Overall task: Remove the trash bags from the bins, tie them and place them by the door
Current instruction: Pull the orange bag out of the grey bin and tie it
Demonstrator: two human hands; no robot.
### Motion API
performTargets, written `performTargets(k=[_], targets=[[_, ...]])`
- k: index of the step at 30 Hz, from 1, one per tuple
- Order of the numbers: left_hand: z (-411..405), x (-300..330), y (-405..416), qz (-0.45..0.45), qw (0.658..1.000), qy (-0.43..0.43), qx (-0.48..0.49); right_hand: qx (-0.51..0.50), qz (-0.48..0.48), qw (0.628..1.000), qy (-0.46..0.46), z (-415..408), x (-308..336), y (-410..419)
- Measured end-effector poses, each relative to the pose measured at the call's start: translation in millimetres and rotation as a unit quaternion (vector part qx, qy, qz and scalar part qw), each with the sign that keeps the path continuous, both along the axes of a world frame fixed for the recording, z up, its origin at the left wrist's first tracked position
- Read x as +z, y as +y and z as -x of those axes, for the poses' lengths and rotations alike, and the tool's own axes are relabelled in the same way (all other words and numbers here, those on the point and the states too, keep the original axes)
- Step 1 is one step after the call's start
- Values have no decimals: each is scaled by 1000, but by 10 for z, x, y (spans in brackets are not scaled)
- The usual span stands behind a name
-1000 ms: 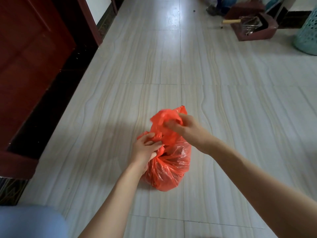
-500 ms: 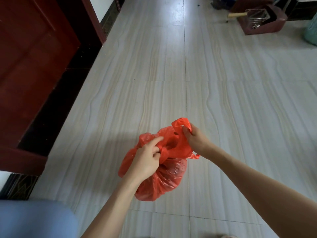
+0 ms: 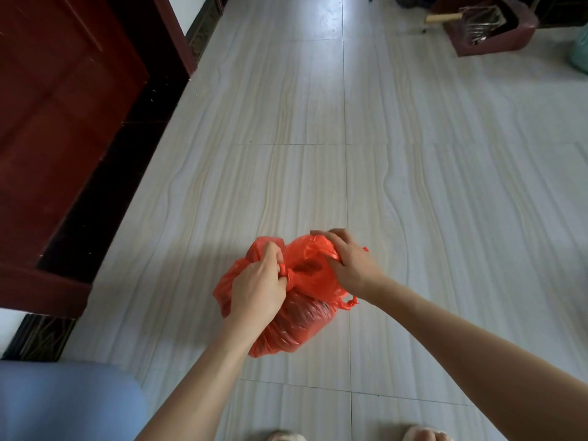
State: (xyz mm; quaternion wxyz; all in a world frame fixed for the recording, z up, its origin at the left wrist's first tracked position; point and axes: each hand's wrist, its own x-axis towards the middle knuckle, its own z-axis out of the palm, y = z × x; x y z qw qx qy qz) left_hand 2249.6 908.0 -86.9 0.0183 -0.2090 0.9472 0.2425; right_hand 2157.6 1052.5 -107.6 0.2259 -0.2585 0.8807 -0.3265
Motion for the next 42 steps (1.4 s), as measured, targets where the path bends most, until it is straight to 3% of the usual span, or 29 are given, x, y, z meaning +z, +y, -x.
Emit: performTargets(k=[3,8,11,17,21,23,26,28,31,37,42], targets=[[-37,13,-13,-18,1000,-3,1,62,-45,997,15,-37,-54,-28],[-121,-15,-5,-43,999,1,3,67,-148,987,15,-70,-51,-100],[-93,-1,-79,-30,999,7,10,64,-144,988,8,-44,56,-84],[-142,-82,8,-104,994,19,-33,13,-104,994,-17,57,171,1],[-128,-149,94,-135,989,43,-43,-127,-45,987,-82,144,75,91],[-126,-149,136,-162,985,45,-39,-248,46,948,-194,190,70,155],[-122,-146,166,-208,977,46,-30,-379,247,801,-393,210,127,202],[-139,-155,181,-229,972,49,-26,-440,336,710,-435,277,164,201],[-217,-183,178,-191,978,66,-51,-534,354,637,-428,402,117,217],[-336,-306,56,-17,975,142,-172,-561,302,647,-418,473,-5,455],[-266,-410,-36,167,932,223,-231,-540,274,671,-428,577,-38,558]])
